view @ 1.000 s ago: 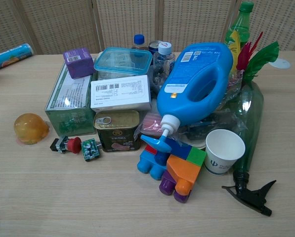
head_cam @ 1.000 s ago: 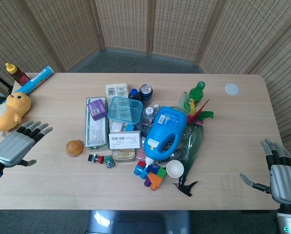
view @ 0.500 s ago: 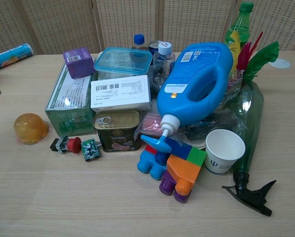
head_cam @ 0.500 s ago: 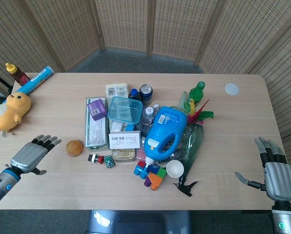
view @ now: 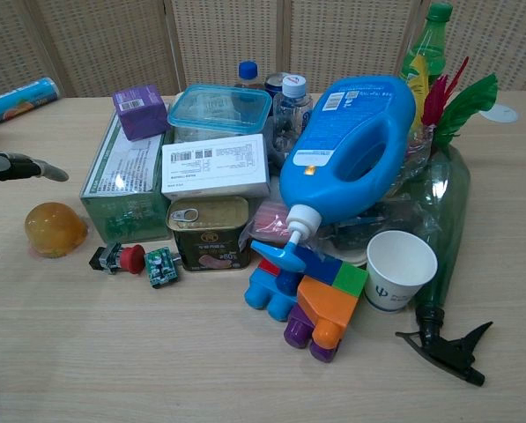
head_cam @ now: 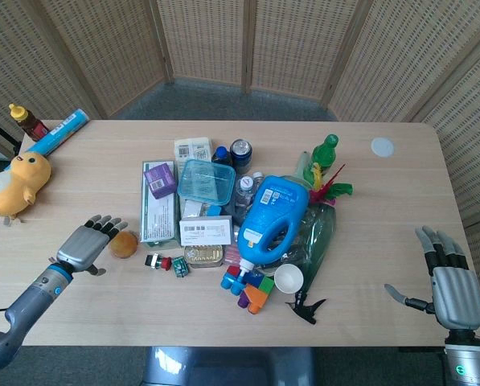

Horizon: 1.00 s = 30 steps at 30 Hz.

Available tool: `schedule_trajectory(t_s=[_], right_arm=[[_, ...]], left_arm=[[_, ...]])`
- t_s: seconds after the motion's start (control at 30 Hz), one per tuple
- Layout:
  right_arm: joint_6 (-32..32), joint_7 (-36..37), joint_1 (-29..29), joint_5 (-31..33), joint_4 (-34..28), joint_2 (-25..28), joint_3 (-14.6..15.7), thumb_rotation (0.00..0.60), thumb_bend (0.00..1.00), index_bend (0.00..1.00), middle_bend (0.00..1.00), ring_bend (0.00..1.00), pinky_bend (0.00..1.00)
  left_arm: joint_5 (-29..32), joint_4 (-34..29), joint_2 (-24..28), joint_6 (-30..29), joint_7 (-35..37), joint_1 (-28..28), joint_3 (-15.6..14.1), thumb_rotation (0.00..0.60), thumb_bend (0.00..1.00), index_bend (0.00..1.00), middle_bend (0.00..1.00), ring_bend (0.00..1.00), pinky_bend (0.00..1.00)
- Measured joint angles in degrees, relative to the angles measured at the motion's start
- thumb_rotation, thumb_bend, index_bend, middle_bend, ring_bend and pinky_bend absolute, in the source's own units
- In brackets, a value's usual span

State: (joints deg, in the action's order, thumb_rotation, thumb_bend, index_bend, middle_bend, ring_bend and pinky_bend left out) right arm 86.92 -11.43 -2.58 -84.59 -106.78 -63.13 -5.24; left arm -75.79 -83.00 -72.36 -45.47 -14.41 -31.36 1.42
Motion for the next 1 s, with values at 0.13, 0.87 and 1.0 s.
schedule_trajectory(t_s=[0.13,0.87,1.0], right_arm=[[-0.04,-0.15,-0.05,0.23,0.2,-0.09,-0.01,0.365,0.0,0.0,0.0,0.0,0.0],[-0.34,0.43,-0.32,1.04,0.81,-0.26,-0.05,0.363,0.0,0.0,0.0,0.0,0.0],[-0.38,0.55,-0.35,1.26,0.93,-0.28,-0.09,0.364,0.0,0.0,0.0,0.0,0.0]], left_arm=[[2.52,2.88,-2.95,0.89,-1.8,-1.21,0.58,0.6,0.0,0.0,0.0,0.0,0.0],[10.98,12.19,-13.44,3.16,-8.27,-5.47,0.82,0.6,0.0,0.0,0.0,0.0,0.03],[11.44,12.7,-13.82,2.6,-9.56,-5.5,0.44,0.6,0.0,0.0,0.0,0.0,0.19]])
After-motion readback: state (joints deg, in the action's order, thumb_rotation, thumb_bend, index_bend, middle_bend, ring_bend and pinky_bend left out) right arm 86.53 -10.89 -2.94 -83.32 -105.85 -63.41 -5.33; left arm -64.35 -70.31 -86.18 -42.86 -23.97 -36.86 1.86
